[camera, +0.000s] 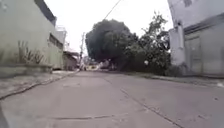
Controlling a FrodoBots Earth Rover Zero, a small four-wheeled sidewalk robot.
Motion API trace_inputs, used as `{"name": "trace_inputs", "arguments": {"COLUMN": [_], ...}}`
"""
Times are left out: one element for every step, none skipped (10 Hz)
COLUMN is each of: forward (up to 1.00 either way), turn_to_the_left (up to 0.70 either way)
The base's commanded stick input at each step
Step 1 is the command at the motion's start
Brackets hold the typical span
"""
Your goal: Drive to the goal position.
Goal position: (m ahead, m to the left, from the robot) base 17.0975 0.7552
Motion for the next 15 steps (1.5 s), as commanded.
{"name": "trace_inputs", "arguments": {"forward": [0.7,0.7,0.7,0.7,0.7,0.7,0.7,0.7,0.7,0.7,0.7,0.7,0.7,0.7,0.7], "turn_to_the_left": [-0.28,-0.17,-0.09,-0.02,0.0,0.0,0.0,0.0,0.0,0.0,0.0,0.0,0.0,0.0,0.0]}}
